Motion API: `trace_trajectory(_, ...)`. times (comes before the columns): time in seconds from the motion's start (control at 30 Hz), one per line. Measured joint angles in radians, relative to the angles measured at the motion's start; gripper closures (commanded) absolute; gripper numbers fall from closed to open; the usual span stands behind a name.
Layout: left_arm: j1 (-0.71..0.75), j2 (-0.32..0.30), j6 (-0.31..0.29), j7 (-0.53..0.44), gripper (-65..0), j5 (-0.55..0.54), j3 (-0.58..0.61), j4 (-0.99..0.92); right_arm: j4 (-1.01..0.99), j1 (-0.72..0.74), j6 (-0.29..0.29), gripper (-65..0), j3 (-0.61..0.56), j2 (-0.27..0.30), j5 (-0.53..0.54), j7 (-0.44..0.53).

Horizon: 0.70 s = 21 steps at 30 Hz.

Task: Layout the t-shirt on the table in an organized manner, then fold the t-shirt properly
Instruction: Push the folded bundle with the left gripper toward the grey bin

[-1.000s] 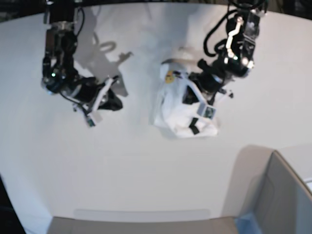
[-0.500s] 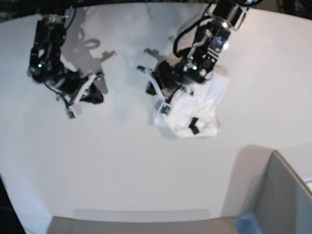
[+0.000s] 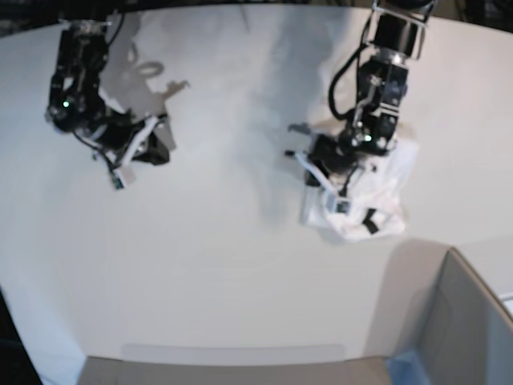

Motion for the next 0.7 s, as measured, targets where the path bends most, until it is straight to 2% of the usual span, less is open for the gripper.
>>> trace_trajectory(0.2,-0.014,-0.073,-0.017,-0.019,-1.2,-0.019,-0.034,-0.057,0.000,0.000,0.000,0.0,-0.002,-0.003,0.000,0.000)
trace_trajectory(0.4,-0.037,-0.131,-0.009,-0.003,-1.2,-0.003,-0.034,-0.066,0.002,0.000,0.000,0.0,-0.006,-0.003,-0.001,0.000)
trace_trajectory(0.53,-0.032,-0.136,-0.005,0.000,-1.0,-0.001,-0.035,-0.049,0.077,-0.019,0.001,0.0,-0.006,-0.003,0.002,-0.004)
trace_trajectory(0.7,0.042,-0.136,-0.008,0.001,0.0,-0.004,-0.120,0.117,0.201,-0.058,0.003,0.0,-0.058,-0.001,0.003,0.003)
